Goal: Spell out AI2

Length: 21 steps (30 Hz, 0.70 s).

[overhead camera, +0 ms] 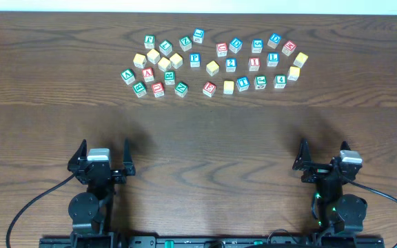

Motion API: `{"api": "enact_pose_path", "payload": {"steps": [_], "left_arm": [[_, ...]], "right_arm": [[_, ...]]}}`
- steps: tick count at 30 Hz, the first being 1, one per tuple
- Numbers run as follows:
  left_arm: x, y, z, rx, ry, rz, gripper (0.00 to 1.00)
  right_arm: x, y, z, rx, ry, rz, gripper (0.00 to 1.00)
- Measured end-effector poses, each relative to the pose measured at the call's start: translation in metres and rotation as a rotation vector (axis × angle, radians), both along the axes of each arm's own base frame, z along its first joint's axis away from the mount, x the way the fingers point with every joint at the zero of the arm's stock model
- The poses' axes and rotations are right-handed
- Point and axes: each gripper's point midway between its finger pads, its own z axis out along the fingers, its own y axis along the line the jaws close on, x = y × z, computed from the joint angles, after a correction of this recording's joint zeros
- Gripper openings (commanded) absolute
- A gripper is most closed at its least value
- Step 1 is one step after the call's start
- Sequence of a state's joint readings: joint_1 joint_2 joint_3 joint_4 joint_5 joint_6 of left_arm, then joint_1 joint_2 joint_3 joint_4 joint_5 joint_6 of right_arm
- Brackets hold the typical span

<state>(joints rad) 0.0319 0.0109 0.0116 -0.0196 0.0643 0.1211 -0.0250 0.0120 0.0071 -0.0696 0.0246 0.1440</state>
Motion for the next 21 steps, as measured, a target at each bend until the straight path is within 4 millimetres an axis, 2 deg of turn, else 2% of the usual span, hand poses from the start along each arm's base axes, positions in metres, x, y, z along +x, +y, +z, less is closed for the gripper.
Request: {"api": "enact_pose_path", "payload": {"steps": [21], "left_arm": [[0.0, 0.0, 0.0, 0.0, 0.0, 0.0, 0.98]], "right_arm": [[0.0, 0.0, 0.0, 0.0, 0.0, 0.0, 0.99]]}}
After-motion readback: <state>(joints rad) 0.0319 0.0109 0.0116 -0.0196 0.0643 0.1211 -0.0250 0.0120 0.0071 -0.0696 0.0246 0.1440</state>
